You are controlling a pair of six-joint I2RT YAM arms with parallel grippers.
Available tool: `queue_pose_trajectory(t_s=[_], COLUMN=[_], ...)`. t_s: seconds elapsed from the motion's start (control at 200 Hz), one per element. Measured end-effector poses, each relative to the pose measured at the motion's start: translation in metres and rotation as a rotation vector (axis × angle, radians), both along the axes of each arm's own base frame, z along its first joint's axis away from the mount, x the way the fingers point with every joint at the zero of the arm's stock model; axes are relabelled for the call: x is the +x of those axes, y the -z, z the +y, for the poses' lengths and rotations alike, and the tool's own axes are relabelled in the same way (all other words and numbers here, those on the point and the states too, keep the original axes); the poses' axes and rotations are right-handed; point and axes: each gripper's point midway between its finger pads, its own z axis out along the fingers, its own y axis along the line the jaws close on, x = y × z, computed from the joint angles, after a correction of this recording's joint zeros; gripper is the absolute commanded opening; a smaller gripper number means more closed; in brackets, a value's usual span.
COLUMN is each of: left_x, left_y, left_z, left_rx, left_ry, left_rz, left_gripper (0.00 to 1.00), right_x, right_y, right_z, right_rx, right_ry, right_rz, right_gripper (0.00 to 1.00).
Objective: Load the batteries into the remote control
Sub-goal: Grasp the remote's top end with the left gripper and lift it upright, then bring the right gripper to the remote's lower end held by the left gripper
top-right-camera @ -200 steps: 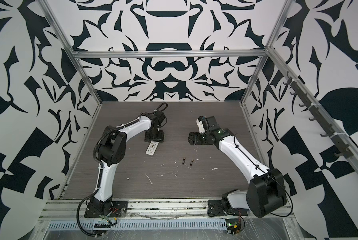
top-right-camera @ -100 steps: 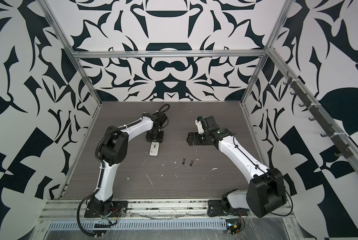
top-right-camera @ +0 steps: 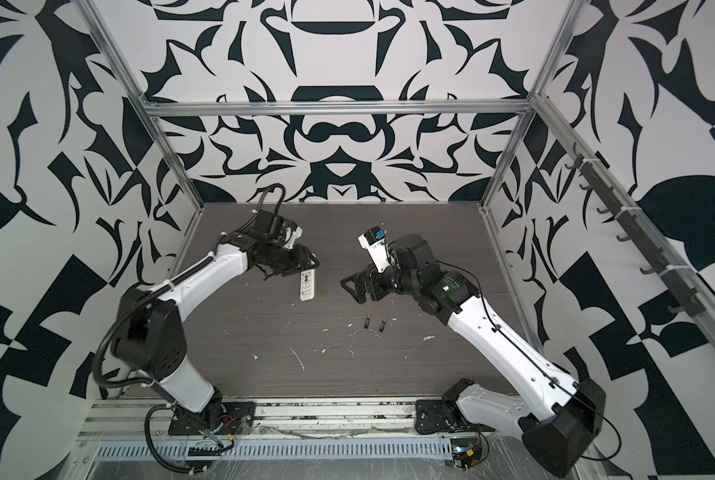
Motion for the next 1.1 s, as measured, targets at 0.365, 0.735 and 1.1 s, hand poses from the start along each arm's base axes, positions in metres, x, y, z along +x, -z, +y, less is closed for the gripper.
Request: queue_pose_trajectory(t_s=[0.365, 0.735, 1.1], left_x=[-0.060, -0.092, -0.070], left_y=[-0.086, -0.127, -0.145], left_z=[-0.015, -0.017, -0.021], left_rx=[-0.479, -0.688, -0.831], left_ry=[0.246, 0.381, 0.333], left_rz=[-0.035, -0.051, -0.094], left_gripper=[0.22, 0.10, 0.18], right_x=[-0.034, -0.033, -0.024], right_y=[-0.025, -0.030, -0.051], right_z=[0.053, 0.043, 0.039], right_rx=[-0.047, -0.106, 0.046], right_ry=[-0.224, -0.215, -0.059], right_rz=[-0.195, -0.292, -0.161], right_gripper=[1.00, 1.00, 1.00])
